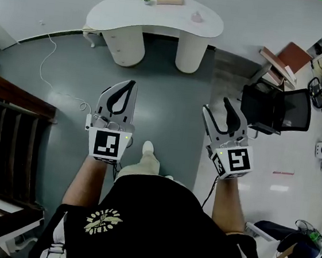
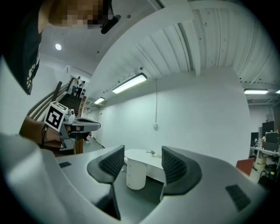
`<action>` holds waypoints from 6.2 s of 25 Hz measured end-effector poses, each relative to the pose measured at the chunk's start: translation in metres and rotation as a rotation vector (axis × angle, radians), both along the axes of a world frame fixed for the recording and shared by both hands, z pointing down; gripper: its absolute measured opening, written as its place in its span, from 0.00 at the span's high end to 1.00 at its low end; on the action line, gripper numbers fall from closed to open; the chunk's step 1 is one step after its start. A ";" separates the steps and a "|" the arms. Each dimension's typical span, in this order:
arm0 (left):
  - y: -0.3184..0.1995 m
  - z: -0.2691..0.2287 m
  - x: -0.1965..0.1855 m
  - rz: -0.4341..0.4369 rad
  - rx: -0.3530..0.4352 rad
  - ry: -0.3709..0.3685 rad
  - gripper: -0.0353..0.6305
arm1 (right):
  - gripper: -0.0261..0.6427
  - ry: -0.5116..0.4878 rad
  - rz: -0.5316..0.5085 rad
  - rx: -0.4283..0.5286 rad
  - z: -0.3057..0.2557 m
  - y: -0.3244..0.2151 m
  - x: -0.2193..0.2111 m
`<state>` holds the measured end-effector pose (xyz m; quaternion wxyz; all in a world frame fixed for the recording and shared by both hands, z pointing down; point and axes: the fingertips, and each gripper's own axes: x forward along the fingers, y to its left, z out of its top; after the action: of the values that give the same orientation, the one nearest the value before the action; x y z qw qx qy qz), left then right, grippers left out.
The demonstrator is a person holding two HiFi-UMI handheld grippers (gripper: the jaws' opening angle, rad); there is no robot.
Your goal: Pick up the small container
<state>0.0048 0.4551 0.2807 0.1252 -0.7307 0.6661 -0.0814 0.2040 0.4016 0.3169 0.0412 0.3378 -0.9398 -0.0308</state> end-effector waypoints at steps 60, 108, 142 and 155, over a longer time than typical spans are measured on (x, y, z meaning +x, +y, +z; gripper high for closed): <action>-0.387 0.044 -0.106 0.116 -0.123 0.050 0.93 | 0.55 0.094 0.069 -0.036 0.032 -0.350 -0.102; -0.589 0.036 -0.084 0.072 -0.065 0.038 0.93 | 0.55 0.118 -0.062 -0.039 0.043 -0.567 -0.116; -0.776 0.074 -0.191 0.237 -0.132 0.082 0.93 | 0.55 0.252 0.008 -0.116 0.091 -0.732 -0.248; -0.821 0.114 -0.188 0.201 -0.205 0.106 0.93 | 0.55 0.259 -0.065 -0.280 0.180 -0.784 -0.255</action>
<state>-0.1829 -0.3662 0.3942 0.0221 -0.8059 0.5837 -0.0972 -0.0505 -0.3823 0.4966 0.2074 0.2914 -0.9322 0.0556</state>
